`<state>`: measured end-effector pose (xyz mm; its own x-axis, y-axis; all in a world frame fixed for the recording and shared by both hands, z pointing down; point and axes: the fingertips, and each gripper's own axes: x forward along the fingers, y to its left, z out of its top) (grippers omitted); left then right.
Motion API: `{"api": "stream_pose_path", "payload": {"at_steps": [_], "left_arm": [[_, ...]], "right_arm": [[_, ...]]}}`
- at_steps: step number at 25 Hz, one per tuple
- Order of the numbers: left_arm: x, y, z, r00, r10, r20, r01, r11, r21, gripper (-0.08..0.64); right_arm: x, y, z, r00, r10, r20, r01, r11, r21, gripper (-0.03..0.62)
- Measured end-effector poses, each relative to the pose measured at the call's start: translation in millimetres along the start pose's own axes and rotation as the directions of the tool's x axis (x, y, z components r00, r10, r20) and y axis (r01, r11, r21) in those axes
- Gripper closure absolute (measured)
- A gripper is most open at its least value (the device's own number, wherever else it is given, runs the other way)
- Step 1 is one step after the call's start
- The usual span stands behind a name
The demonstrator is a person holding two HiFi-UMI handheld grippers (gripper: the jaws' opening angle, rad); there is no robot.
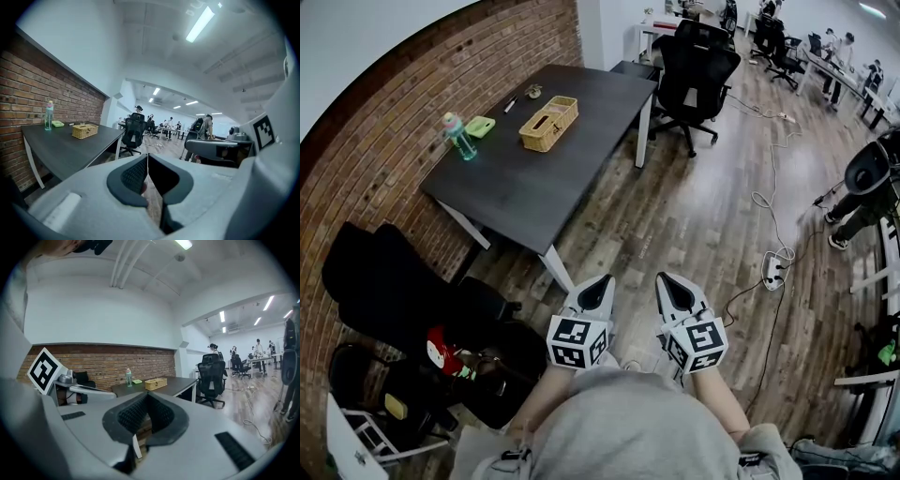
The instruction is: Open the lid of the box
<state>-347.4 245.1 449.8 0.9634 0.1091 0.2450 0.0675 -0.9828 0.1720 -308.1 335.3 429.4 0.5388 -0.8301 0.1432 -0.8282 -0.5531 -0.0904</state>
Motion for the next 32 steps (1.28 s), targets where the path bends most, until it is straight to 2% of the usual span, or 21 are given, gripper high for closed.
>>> {"api": "stream_pose_path", "payload": {"at_steps": [4,18,32], "left_arm": [[-1,-8,-4,1.0,0.0,-0.004,0.0,1.0,-0.002,0.54],[1,-22,-13,1.0,0.01,-0.017,-0.01,1.0,-0.022,0.54],[49,-1,-11,0.999,-0.019,-0.031,0.018,0.999,-0.042,0.537]], "right_arm": [[-7,-4,-4,1.0,0.001,0.001,-0.001,1.0,0.031,0.591],[-17,-16,-18,0.999,0.021,-0.028,-0.021,0.999,0.029,0.589],[22,-50,-27,0.998,0.023,-0.062,-0.019,0.998,0.059,0.566]]}}
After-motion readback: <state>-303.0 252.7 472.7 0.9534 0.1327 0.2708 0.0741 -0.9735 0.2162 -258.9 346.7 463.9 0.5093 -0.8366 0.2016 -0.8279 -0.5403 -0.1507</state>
